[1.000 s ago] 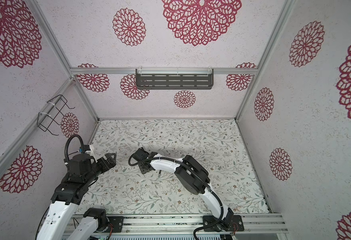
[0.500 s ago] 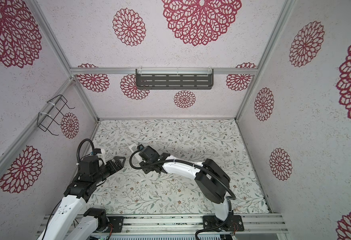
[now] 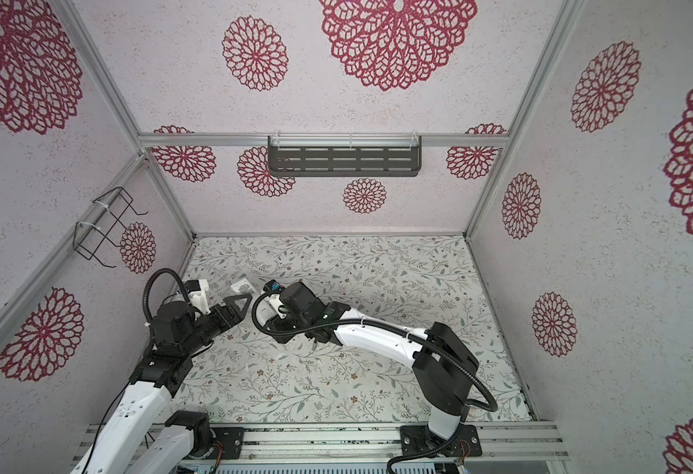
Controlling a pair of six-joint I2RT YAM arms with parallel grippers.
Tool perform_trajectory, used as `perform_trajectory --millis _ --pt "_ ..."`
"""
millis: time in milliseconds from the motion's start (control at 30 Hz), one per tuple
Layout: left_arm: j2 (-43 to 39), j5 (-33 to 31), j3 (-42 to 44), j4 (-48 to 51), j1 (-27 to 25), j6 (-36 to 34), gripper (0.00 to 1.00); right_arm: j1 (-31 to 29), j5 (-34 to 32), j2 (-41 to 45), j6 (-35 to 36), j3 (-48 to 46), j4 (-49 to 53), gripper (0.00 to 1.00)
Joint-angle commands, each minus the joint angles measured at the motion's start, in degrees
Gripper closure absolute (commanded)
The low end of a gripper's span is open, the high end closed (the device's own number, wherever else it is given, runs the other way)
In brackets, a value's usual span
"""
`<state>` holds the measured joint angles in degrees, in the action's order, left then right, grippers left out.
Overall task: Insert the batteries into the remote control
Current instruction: 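Pass the remote to the left gripper, grasping its end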
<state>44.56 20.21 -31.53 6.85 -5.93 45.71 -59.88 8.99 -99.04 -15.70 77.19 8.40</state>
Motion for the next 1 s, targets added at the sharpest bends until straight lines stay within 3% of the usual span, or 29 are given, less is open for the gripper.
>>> perform_trajectory --millis 0,67,200,367,733,867,967 --pt "0.9 2.2 0.3 -4.5 0.3 1.1 0.25 -1.0 1.6 4.1 -0.9 0.3 -3.2 0.66" --pt "1.2 2.3 0.2 -5.0 0.3 1.1 0.27 -1.2 1.5 4.4 -0.9 0.3 -3.4 0.66" --pt "0.8 1.9 -0.2 -5.1 0.3 1.0 0.41 -1.8 0.8 4.7 -0.5 0.3 -3.6 0.67" --pt "0.7 1.6 -0.4 -5.1 0.8 1.0 0.48 -3.1 -1.8 5.0 1.3 -0.2 -4.1 0.68" --pt "0.6 6.0 -0.6 -5.8 3.4 2.0 0.72 -4.6 -6.3 4.9 3.0 -1.4 -5.0 0.68" --pt "1.0 8.4 -0.8 -5.6 4.2 1.5 0.80 -4.9 -5.7 4.8 3.7 -1.6 -5.7 0.64" --pt "1.5 10.3 -1.2 -5.3 5.0 1.2 0.83 -5.0 -4.2 5.1 3.9 -2.4 -7.1 0.52"
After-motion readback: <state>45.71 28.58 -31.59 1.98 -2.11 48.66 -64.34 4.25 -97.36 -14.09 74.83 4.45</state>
